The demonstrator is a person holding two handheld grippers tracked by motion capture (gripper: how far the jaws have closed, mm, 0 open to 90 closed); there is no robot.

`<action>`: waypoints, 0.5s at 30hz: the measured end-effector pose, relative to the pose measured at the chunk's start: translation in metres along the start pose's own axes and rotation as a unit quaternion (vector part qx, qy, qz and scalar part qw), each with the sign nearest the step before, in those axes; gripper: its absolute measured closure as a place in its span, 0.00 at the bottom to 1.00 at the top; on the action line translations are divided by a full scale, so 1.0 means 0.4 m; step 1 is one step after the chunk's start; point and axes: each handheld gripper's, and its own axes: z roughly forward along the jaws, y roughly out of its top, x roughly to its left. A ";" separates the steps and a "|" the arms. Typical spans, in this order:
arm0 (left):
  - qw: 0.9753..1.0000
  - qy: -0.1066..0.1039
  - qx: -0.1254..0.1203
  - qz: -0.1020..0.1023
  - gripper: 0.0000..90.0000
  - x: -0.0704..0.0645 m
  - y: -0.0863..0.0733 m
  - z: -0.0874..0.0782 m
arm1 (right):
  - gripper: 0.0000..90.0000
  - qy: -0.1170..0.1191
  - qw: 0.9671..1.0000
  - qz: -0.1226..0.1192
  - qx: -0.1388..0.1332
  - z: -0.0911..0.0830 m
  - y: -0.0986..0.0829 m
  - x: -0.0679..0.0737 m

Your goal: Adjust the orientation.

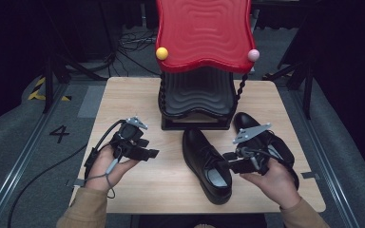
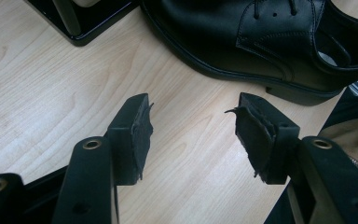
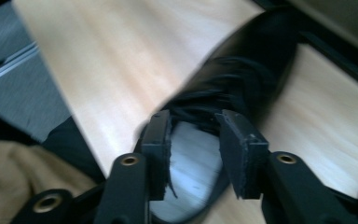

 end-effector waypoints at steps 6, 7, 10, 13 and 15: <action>1.000 -0.005 0.001 0.004 0.50 0.000 0.011 0.007 | 0.68 -0.052 0.997 0.058 -0.020 -0.078 -0.039 -0.091; 1.000 -0.006 0.001 0.003 0.50 0.000 0.012 0.008 | 0.67 -0.059 0.996 0.067 -0.020 -0.088 -0.046 -0.103; 1.000 -0.006 0.002 0.006 0.50 -0.001 0.016 0.012 | 0.66 -0.087 0.992 0.094 -0.007 -0.115 -0.067 -0.140; 1.000 -0.008 0.002 0.008 0.50 -0.001 0.018 0.013 | 0.65 -0.093 0.990 0.110 0.001 -0.125 -0.079 -0.159; 1.000 -0.008 0.003 0.009 0.50 -0.002 0.020 0.014 | 0.64 -0.105 0.986 0.131 0.019 -0.138 -0.099 -0.186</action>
